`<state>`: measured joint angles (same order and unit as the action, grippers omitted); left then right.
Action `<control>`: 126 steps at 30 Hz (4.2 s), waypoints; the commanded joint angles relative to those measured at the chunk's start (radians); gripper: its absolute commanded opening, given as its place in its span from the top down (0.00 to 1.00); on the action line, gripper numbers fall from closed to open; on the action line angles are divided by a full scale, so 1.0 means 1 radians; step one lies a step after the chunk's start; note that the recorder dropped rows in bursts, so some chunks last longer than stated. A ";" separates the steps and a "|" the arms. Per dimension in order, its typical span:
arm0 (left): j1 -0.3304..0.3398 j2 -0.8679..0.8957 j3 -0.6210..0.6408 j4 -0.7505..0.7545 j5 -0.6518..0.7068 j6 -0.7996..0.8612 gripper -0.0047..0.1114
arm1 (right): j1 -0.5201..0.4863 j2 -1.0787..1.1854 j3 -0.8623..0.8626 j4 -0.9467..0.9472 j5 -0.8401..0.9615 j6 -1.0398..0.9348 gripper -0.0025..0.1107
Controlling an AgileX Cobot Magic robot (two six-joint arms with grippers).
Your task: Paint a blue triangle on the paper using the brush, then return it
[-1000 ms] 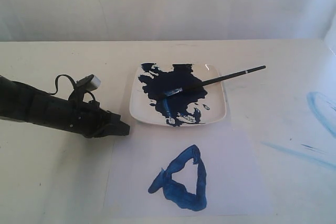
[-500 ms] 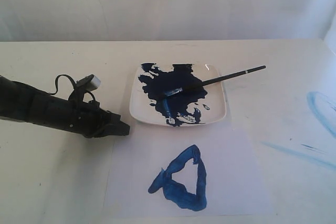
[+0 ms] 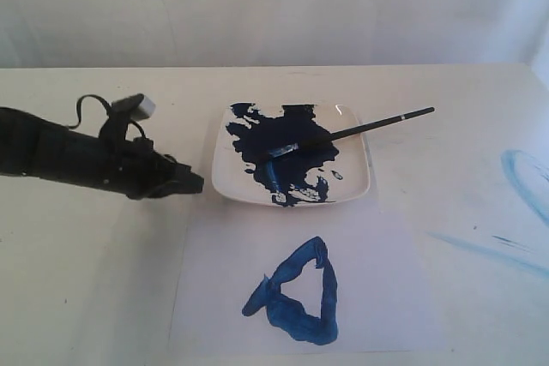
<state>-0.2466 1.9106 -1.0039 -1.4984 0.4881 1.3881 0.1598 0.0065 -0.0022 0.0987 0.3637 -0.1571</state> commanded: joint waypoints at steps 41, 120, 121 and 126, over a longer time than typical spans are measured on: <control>0.006 -1.386 0.344 0.009 -0.544 0.015 0.96 | 0.003 -0.007 0.002 0.001 -0.013 -0.004 0.98; 0.147 -1.911 1.004 1.457 -0.136 -1.338 0.96 | 0.003 -0.007 0.002 0.001 -0.013 -0.004 0.98; 0.158 -1.911 1.004 1.462 -0.134 -1.331 0.96 | 0.003 -0.007 0.002 0.001 -0.013 -0.004 0.98; 0.214 -1.911 1.004 1.462 -0.134 -1.329 0.96 | 0.003 -0.007 0.002 0.001 -0.013 -0.004 0.98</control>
<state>-0.0581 0.0048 -0.0046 -0.0329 0.3214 0.0616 0.1598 0.0065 -0.0022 0.0987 0.3637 -0.1589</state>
